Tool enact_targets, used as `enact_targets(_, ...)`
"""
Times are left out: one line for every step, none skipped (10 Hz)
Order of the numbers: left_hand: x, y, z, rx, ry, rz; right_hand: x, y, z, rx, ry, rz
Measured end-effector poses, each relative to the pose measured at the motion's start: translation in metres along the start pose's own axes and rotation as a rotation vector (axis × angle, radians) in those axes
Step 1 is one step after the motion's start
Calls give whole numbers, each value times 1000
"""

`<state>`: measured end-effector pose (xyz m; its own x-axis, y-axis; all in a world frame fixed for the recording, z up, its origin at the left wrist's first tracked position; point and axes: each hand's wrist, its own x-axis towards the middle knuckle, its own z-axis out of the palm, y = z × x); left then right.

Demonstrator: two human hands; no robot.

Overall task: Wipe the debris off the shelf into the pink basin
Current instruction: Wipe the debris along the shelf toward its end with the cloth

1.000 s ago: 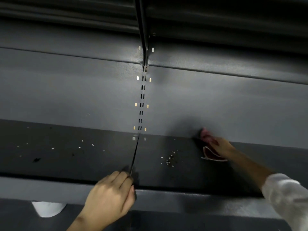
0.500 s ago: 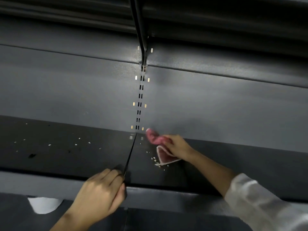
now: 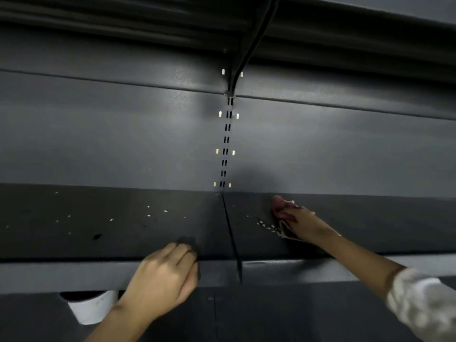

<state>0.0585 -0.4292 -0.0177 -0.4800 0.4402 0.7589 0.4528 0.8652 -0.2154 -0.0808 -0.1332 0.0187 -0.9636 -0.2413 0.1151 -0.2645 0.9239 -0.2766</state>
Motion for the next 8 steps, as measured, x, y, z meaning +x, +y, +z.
enact_targets(-4, -8, -5, -48, -9, -9, 0, -59, 15, 60, 22, 2)
enact_targets(-5, -13, -9, -71, -18, 8, 5, -103, 23, 185, 127, 58)
enact_targets(-7, -20, -11, -81, -26, 33, 2, -110, 10, 212, 290, 242)
enact_targets(-9, -24, -11, -106, -30, 40, -22, -84, -6, 131, 279, 391)
enact_targets(-11, -24, -8, -136, -44, 40, -51, -61, -10, 29, 137, 458)
enact_targets(-12, -22, -6, -135, -40, 29, -54, -72, 1, 25, 46, 443)
enact_targets(-11, -21, -6, -130, -38, 17, -42, -103, 17, 26, 49, 388)
enact_targets(-10, -20, -6, -123, -45, 10, -39, -149, 26, 54, 17, 223)
